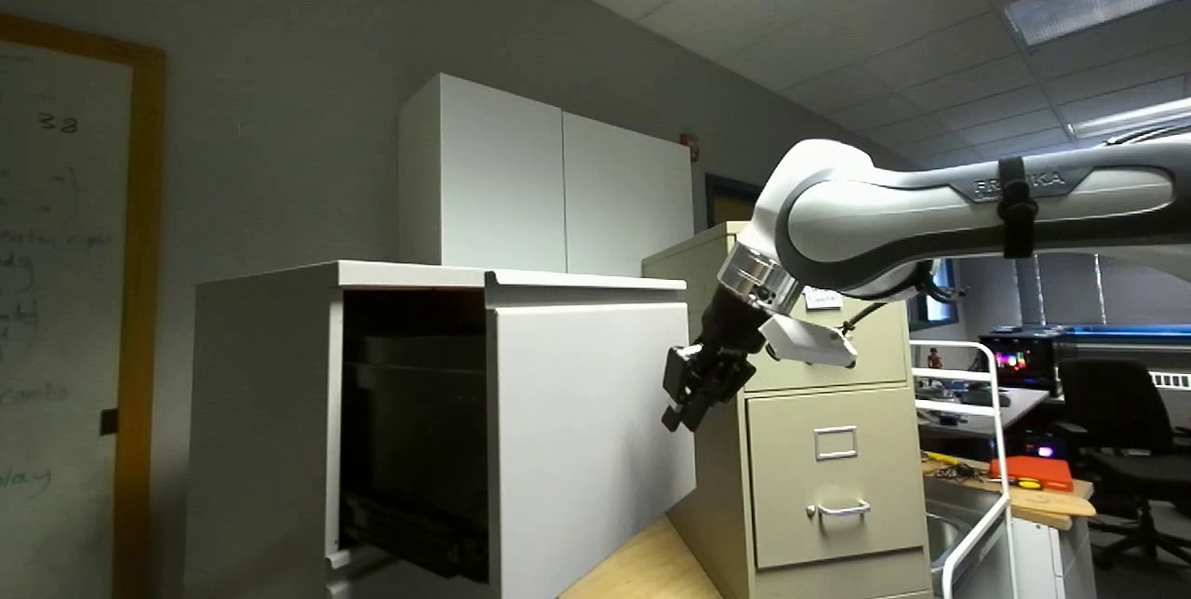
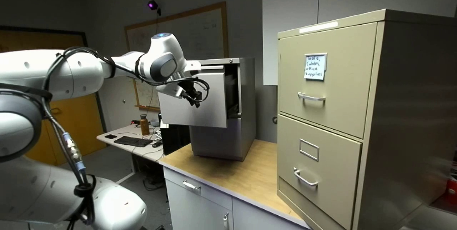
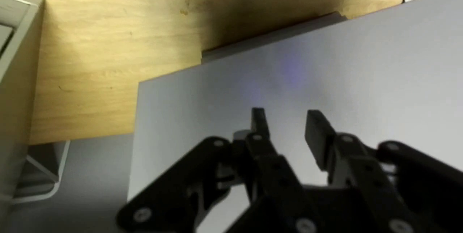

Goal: Close the top drawer of the left cabinet

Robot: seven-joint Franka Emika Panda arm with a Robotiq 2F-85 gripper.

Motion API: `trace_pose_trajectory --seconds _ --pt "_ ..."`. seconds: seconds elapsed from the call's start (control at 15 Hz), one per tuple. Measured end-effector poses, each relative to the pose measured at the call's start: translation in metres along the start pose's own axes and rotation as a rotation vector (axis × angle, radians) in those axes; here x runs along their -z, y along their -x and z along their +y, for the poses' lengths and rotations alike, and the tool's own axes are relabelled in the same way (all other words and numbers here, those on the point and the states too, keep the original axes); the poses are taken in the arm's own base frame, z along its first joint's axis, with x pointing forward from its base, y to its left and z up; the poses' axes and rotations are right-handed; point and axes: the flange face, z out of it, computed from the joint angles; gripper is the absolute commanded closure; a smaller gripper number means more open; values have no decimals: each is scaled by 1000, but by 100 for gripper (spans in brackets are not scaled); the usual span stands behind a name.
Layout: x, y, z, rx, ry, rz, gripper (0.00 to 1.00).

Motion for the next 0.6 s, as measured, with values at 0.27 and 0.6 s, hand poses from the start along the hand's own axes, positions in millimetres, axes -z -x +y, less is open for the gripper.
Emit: trace_pose_trajectory --seconds 0.27,0.6 --pt "13 -9 -33 58 -29 134 100" --pt "17 -16 -57 92 -79 201 100"
